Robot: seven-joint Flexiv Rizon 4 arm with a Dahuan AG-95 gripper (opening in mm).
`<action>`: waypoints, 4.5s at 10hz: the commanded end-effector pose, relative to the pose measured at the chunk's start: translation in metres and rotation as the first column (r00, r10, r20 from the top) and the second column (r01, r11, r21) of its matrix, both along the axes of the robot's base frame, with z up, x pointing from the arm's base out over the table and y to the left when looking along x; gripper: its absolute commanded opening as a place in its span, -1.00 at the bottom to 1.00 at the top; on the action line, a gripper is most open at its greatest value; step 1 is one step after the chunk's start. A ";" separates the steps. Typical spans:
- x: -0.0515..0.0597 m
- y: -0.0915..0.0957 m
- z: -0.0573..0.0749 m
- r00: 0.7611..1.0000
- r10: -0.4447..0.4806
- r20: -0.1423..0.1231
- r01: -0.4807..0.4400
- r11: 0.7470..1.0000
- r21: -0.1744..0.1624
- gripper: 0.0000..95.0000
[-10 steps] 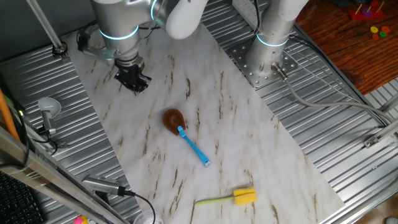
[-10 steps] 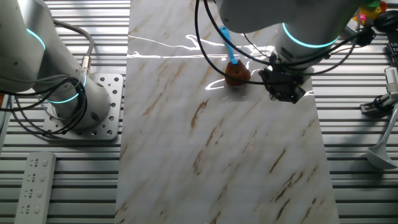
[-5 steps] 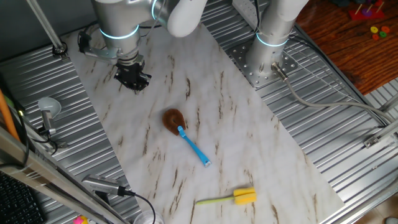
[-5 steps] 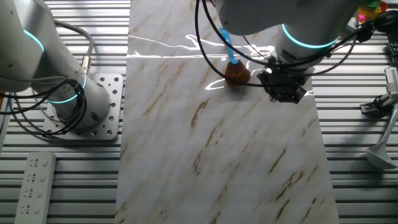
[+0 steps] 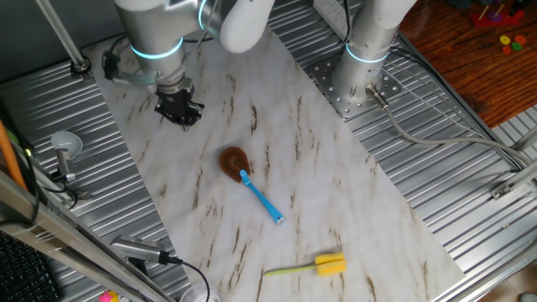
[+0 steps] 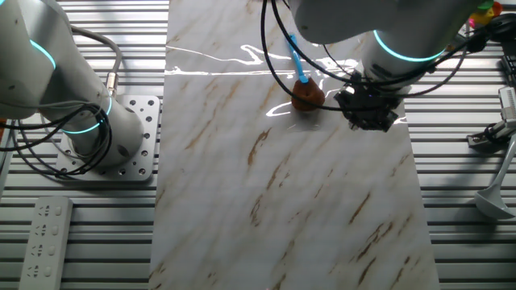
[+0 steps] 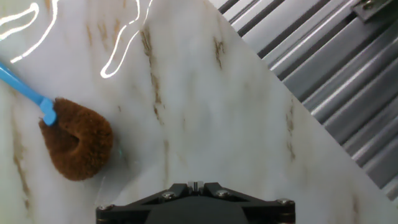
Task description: Scrub the table with a brush
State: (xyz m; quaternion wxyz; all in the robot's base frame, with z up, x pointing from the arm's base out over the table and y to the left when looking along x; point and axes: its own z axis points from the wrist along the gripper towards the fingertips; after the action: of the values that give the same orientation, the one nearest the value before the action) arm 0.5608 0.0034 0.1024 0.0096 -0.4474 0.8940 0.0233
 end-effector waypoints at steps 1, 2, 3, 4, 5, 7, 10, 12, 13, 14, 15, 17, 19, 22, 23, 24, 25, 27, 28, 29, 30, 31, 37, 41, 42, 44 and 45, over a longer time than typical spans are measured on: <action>-0.012 0.031 -0.009 1.000 -0.019 0.006 0.019 1.000 -0.006 -0.60; -0.018 0.048 -0.014 1.000 -0.031 0.007 0.031 1.000 -0.005 -0.60; -0.023 0.066 -0.016 0.999 -0.034 0.009 0.034 0.999 -0.009 -0.60; -0.023 0.068 -0.015 0.999 -0.030 0.012 0.030 0.999 -0.015 -0.60; -0.023 0.068 -0.015 1.000 0.002 0.022 -0.001 1.000 -0.021 -0.60; -0.023 0.068 -0.015 0.998 0.066 0.020 -0.065 0.997 -0.036 -0.60; -0.023 0.068 -0.015 0.994 0.110 0.007 -0.110 0.994 -0.030 -0.20; -0.024 0.089 -0.023 0.990 0.140 -0.002 -0.140 0.990 0.017 -0.20; -0.025 0.098 -0.025 0.990 0.142 -0.003 -0.142 0.990 0.019 -0.20; -0.033 0.129 -0.027 0.991 0.135 -0.004 -0.135 0.991 0.007 -0.20; -0.037 0.140 -0.028 0.991 0.135 -0.004 -0.135 0.991 -0.005 -0.20; -0.038 0.145 -0.028 0.988 0.156 0.014 -0.156 0.988 -0.009 -0.20; -0.038 0.145 -0.028 0.977 0.210 0.023 -0.209 0.977 -0.031 -0.20; -0.038 0.145 -0.028 0.969 0.245 0.016 -0.244 0.969 -0.038 -0.20; -0.038 0.147 -0.029 0.966 0.257 0.012 -0.256 0.966 -0.026 -0.20; -0.037 0.158 -0.035 0.961 0.275 0.015 -0.275 0.961 -0.008 -0.20; -0.037 0.171 -0.040 0.956 0.291 0.015 -0.291 0.957 0.006 -0.20; -0.047 0.190 -0.044 0.947 0.321 0.019 -0.321 0.947 0.011 -0.20; -0.054 0.196 -0.044 0.939 0.343 0.021 -0.343 0.939 0.003 -0.20; -0.054 0.192 -0.042 0.925 0.379 0.022 -0.379 0.925 -0.010 -0.20; -0.054 0.192 -0.042 0.906 0.424 0.025 -0.423 0.906 -0.026 -0.20; -0.054 0.192 -0.042 0.884 0.467 0.026 -0.466 0.883 -0.052 -0.20; -0.057 0.211 -0.057 0.869 0.495 0.025 -0.495 0.869 0.012 -0.20; -0.079 0.228 -0.070 0.861 0.508 0.026 -0.509 0.860 0.038 -0.20; -0.083 0.229 -0.071 0.858 0.512 0.030 -0.513 0.857 0.045 -0.20; -0.092 0.229 -0.074 0.853 0.521 0.033 -0.523 0.851 0.053 -0.20; -0.095 0.230 -0.075 0.851 0.524 0.034 -0.525 0.849 0.057 -0.20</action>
State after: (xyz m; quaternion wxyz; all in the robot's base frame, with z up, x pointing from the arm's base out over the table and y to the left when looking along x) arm 0.4650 0.2331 0.0273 0.0240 -0.6743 0.7364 0.0508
